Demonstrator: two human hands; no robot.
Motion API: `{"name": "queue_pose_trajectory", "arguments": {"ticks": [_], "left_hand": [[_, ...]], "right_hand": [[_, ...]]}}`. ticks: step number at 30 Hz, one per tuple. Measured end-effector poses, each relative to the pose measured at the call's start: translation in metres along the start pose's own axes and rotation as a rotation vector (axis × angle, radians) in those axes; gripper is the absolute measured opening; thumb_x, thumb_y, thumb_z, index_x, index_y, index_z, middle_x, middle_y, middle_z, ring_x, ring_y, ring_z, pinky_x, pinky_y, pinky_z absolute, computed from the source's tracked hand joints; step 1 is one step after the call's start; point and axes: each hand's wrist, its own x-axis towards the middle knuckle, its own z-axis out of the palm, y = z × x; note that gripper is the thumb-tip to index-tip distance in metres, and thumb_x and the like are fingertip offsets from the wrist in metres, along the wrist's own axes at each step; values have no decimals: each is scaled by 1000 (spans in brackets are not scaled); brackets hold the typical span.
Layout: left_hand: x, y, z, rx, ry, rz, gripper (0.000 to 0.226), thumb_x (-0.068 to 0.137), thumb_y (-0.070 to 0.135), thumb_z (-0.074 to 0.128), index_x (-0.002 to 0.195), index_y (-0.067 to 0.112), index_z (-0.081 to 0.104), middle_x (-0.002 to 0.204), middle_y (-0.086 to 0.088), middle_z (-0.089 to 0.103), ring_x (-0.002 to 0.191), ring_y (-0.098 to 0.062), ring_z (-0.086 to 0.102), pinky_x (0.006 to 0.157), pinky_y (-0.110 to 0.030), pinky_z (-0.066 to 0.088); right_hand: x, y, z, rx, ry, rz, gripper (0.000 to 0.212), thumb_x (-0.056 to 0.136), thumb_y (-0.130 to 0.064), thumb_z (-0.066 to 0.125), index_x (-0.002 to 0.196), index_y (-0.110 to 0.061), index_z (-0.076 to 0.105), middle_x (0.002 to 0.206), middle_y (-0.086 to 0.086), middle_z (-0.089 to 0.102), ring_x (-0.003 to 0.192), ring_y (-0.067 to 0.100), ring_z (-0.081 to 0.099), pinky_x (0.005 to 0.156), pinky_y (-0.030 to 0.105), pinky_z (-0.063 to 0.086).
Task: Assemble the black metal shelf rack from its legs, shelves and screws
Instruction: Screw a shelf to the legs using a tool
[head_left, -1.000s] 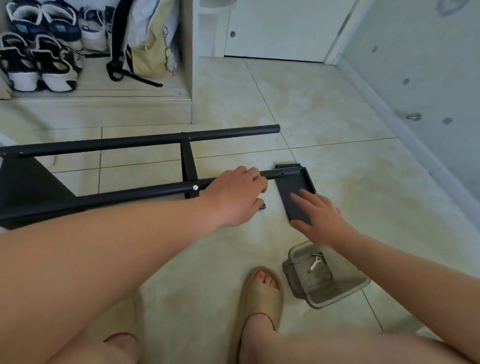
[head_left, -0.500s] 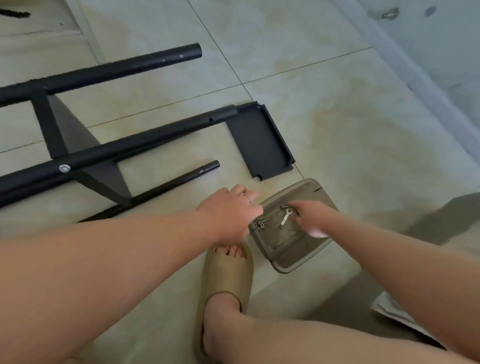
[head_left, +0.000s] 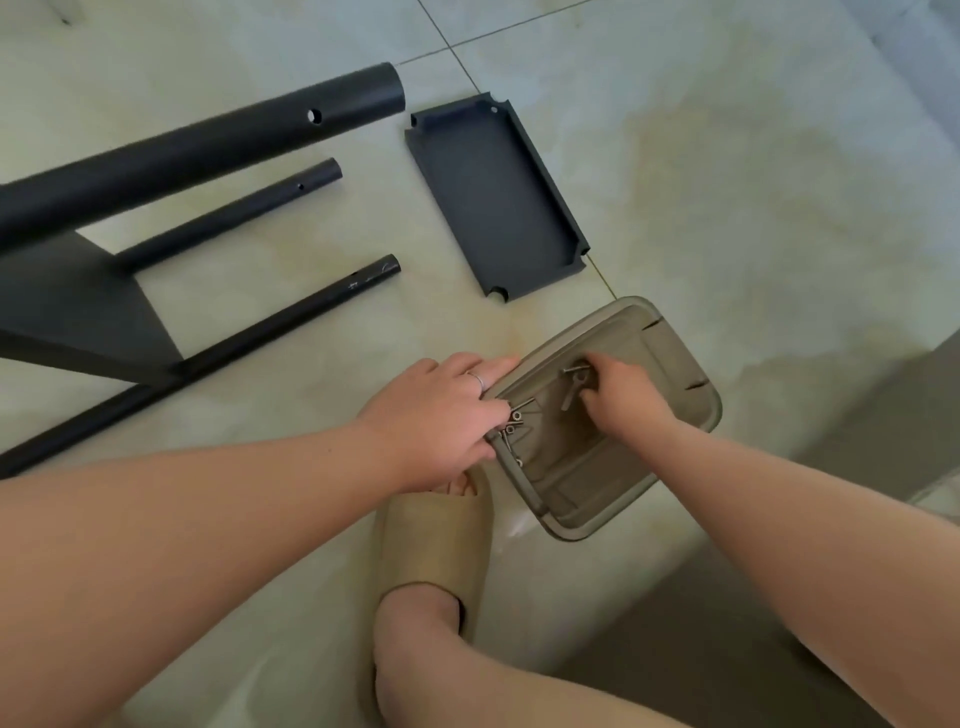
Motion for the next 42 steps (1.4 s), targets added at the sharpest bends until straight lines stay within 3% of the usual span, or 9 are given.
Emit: {"name": "queue_pose_trajectory", "arguments": {"ticks": [5,12,17,21,26,33,39,42], "left_hand": [[-4,-1,1,-4,9,2,22,95,47,53,105,28,60,167,-1,12,144,-26,23,102,-42,36],[-7,-4,-3,25,21,12,25,94,49,53,110,32,62,166,2,17,142,-24,25,98,-39,37],[-8,-6,-3,49,7,3,25,94,49,53,109,31,61,166,4,14,143,-24,23,99,-39,37],[-8,-6,-4,32,6,-2,24,94,48,54,110,32,61,167,4,14,142,-24,23,98,-38,35],[-8,-6,-3,28,2,-6,25,94,49,54,109,31,62,166,4,14,142,-24,23,98,-39,35],[-8,-6,-3,37,8,-10,25,93,50,54,108,31,62,166,5,14,142,-25,24,99,-39,38],[-9,-5,-4,15,1,-27,21,93,48,56,108,33,62,166,6,15,140,-26,28,97,-41,40],[-13,-4,-6,15,-24,-58,26,94,45,56,118,34,58,167,5,9,137,-26,33,95,-41,42]], "right_hand": [[8,-2,5,9,53,5,24,101,-16,46,122,-18,59,107,9,64,88,27,61,75,43,58],[1,-11,10,-63,26,-48,8,97,-16,53,104,-17,55,100,6,59,83,27,58,65,37,52],[-15,-34,26,-64,-47,-248,14,91,-19,59,104,-13,58,105,7,61,99,30,60,82,43,54],[-21,-46,35,2,-73,-336,15,91,-21,64,102,-11,59,102,9,65,99,30,60,81,40,51],[-22,-56,43,3,-46,-228,21,96,-31,64,99,-10,61,99,13,65,92,32,63,78,43,54],[-17,-60,41,41,-64,-155,11,92,-14,58,99,-9,63,96,12,64,92,34,64,71,36,50],[-22,-55,36,-21,-70,-165,8,89,-14,58,89,-13,50,91,11,58,86,35,61,67,36,49],[-30,-50,29,70,-39,-138,8,87,-12,57,91,-10,51,89,13,61,82,34,61,66,38,50]]}}
